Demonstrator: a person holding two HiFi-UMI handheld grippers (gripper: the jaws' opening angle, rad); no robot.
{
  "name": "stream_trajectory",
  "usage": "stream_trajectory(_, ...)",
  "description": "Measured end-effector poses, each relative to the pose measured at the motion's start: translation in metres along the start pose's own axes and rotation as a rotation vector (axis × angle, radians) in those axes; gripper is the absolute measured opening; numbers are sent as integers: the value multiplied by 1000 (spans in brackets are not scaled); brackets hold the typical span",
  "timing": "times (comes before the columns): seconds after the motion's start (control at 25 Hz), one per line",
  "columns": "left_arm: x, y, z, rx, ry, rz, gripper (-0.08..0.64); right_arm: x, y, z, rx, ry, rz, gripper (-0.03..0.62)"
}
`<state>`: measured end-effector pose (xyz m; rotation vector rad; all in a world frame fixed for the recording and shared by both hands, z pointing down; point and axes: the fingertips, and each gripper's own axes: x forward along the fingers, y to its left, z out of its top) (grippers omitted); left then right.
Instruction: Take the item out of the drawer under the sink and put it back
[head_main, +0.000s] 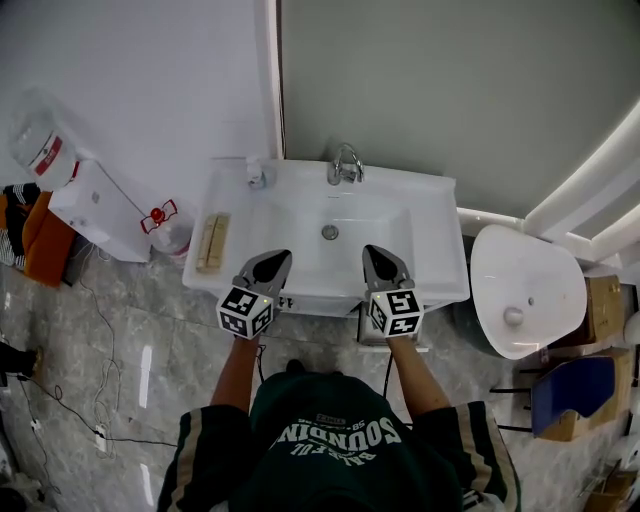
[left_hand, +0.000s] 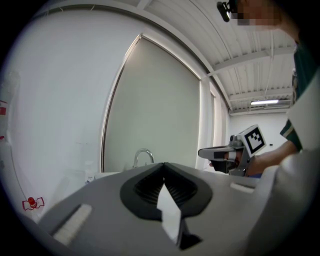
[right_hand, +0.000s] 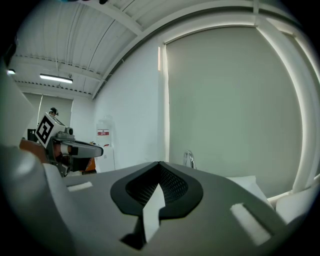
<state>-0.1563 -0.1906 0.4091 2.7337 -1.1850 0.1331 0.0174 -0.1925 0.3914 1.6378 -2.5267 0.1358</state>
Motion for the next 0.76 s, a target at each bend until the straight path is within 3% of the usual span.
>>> stream_trajectory(0.76,6,-13,-11,-21,20,-18,50,-14,-6,-1,18,-20,-2,2)
